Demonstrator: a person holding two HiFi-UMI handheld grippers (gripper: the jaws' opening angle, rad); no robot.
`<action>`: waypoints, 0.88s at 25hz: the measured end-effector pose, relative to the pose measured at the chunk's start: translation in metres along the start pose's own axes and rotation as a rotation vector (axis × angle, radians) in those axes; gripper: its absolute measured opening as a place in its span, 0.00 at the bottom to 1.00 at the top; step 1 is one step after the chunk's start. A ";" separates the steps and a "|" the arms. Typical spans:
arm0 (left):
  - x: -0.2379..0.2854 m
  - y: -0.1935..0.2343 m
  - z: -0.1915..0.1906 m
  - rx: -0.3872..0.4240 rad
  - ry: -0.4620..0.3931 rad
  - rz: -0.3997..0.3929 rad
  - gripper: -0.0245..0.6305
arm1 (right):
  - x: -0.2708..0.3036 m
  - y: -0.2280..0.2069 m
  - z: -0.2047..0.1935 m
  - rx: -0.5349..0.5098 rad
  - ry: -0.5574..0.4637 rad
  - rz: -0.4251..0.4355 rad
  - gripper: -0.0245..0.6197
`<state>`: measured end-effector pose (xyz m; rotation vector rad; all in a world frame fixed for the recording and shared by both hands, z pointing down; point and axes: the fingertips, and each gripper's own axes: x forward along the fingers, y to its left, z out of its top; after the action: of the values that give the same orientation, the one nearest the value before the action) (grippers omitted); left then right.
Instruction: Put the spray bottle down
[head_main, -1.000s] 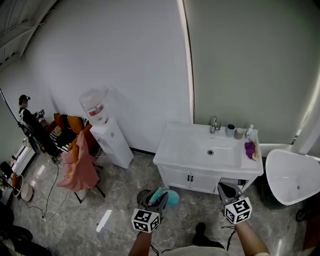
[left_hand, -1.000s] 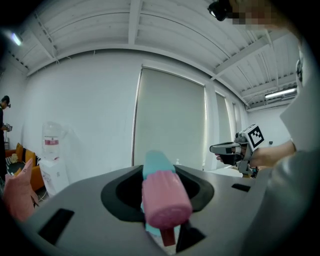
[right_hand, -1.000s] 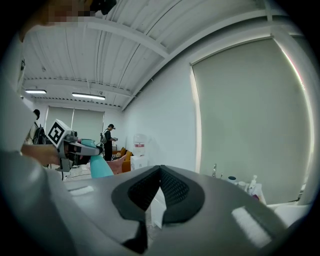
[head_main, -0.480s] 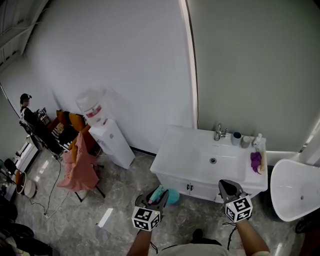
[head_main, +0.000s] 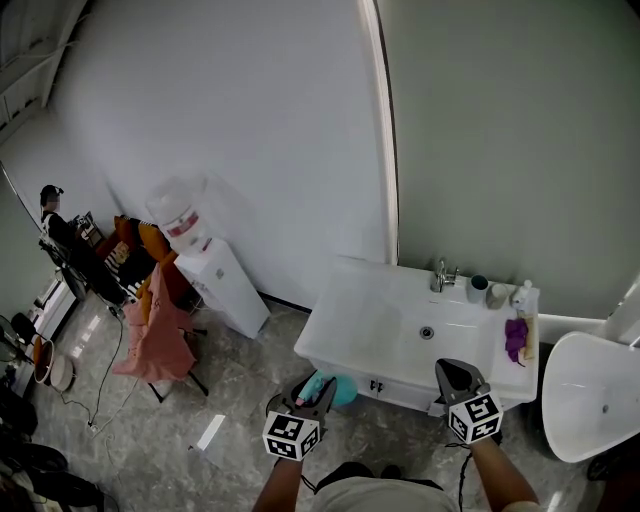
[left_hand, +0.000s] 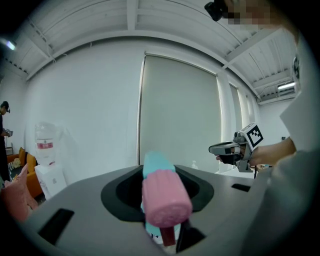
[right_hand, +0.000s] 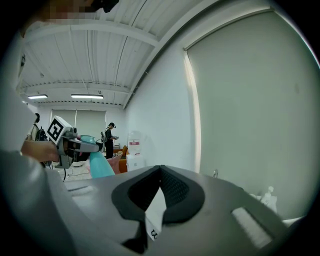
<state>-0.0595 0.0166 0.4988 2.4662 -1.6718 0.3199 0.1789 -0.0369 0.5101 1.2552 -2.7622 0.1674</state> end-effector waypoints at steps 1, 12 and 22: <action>0.006 0.002 0.000 0.000 0.002 -0.001 0.26 | 0.004 -0.003 -0.001 -0.001 0.003 0.000 0.05; 0.078 0.062 0.009 -0.001 -0.016 -0.051 0.26 | 0.077 -0.023 0.008 -0.026 -0.006 -0.028 0.05; 0.166 0.145 0.024 0.012 0.002 -0.123 0.26 | 0.173 -0.047 0.025 -0.010 0.001 -0.113 0.05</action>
<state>-0.1330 -0.1918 0.5180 2.5619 -1.5134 0.3186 0.1001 -0.1993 0.5124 1.4034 -2.6785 0.1448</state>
